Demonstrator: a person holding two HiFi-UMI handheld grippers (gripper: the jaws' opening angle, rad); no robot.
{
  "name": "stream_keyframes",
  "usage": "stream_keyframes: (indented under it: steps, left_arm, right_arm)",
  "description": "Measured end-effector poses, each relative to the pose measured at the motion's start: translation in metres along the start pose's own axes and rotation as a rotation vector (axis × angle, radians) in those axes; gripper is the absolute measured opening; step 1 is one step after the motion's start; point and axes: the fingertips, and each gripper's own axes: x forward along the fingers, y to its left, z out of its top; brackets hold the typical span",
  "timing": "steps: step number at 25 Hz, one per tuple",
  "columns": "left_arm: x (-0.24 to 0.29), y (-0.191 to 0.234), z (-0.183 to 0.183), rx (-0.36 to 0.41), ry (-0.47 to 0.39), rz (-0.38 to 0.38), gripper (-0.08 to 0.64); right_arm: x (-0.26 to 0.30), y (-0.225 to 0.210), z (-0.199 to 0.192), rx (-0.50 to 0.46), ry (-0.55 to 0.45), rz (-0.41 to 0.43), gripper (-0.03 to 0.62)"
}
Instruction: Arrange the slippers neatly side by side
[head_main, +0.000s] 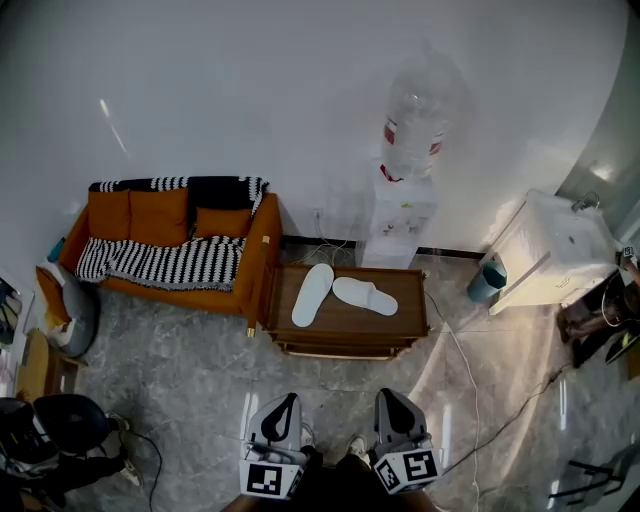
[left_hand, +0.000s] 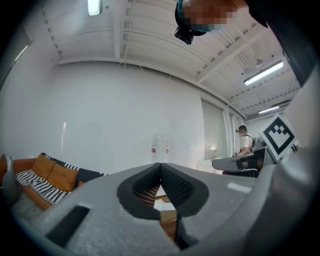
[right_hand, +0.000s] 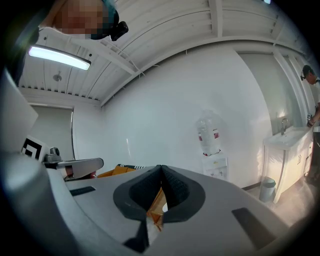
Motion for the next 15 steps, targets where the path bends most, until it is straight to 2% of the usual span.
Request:
stream_keyframes:
  steps: [4,7,10,15]
  left_arm:
    - [0.0,0.015,-0.003,-0.016,-0.01,-0.031,0.012]
    - [0.002,0.034,-0.001,-0.057,-0.05,-0.014,0.012]
    - [0.002,0.047,-0.01,-0.078,-0.045,-0.024,0.012]
    - [0.011,0.052,-0.019,-0.016,-0.007,-0.101,0.012]
  right_arm:
    - [0.01,0.014,-0.007,-0.006,0.005,-0.004,0.009]
    - [0.02,0.023,-0.015,-0.003,0.013,-0.014,0.009]
    - [0.028,0.031,-0.023,-0.004,0.028,-0.03,0.009]
    - [0.042,0.036,-0.032,-0.027,0.047,-0.048,0.009]
